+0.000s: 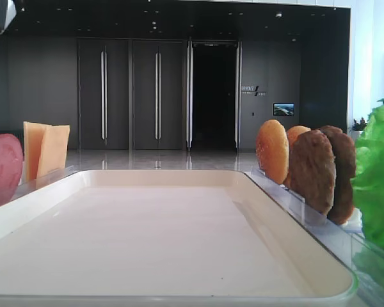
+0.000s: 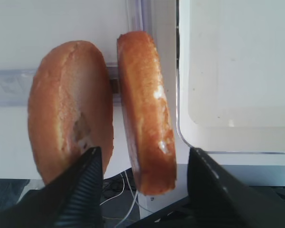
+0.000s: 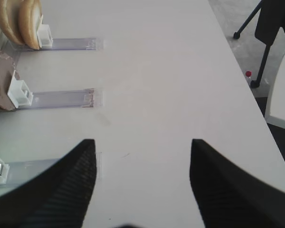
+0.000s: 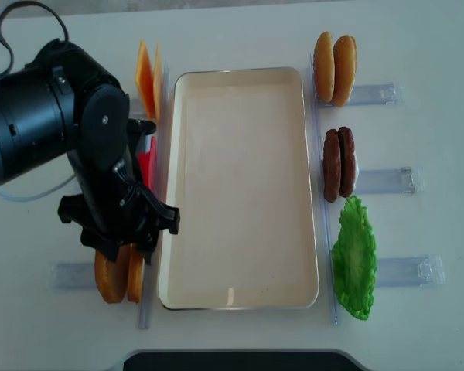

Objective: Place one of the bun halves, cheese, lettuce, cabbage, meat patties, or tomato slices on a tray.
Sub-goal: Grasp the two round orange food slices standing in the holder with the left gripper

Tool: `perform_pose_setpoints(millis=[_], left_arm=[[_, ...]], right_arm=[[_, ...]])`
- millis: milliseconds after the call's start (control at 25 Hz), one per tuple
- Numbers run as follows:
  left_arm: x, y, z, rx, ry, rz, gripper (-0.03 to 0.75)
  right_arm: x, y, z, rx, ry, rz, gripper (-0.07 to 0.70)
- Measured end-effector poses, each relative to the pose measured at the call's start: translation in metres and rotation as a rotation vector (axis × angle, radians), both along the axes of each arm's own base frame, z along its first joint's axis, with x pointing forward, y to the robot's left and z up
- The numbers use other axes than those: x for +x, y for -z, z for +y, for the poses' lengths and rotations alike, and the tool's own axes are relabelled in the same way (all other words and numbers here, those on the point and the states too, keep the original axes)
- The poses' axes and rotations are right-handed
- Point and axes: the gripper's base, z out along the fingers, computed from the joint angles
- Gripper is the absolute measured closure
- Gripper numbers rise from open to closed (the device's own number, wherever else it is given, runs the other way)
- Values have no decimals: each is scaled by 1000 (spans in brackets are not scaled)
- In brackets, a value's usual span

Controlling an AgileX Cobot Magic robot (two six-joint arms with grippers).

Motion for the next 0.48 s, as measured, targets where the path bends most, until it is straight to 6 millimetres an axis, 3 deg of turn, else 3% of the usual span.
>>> perform_pose_setpoints(millis=[480], left_arm=[[3,2,-1,4,8,-14,282]], right_arm=[[0,0,0,0,0,0,216]])
